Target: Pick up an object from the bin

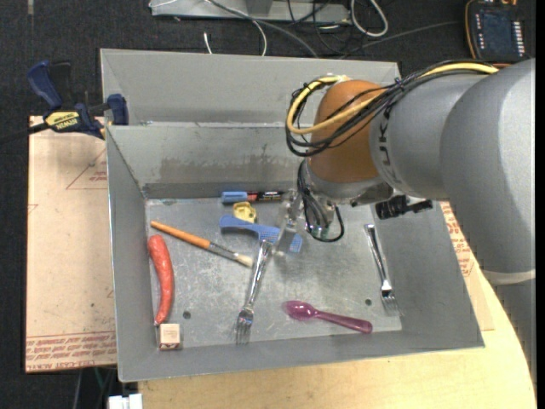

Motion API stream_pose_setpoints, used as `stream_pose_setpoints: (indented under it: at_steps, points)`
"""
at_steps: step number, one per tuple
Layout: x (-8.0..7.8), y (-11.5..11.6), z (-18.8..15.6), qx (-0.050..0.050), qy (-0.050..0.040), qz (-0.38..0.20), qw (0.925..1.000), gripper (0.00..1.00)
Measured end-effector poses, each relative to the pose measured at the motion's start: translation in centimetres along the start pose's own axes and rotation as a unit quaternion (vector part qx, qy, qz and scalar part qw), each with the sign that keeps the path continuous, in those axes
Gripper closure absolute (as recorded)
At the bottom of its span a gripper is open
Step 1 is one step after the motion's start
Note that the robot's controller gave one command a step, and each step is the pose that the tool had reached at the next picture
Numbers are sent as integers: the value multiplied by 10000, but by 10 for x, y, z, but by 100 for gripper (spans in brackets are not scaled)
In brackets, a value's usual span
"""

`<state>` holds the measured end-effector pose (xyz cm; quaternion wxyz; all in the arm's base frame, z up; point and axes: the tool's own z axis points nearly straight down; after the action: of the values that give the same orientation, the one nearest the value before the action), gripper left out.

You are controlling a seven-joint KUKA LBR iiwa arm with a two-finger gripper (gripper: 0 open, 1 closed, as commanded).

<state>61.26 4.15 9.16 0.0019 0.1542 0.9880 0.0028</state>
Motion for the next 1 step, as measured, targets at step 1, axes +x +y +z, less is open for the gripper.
stream_pose_setpoints:
  at_steps: [1]
  points:
    - [-18, 25, 18, -8, -35, -1476, 9890, 100]
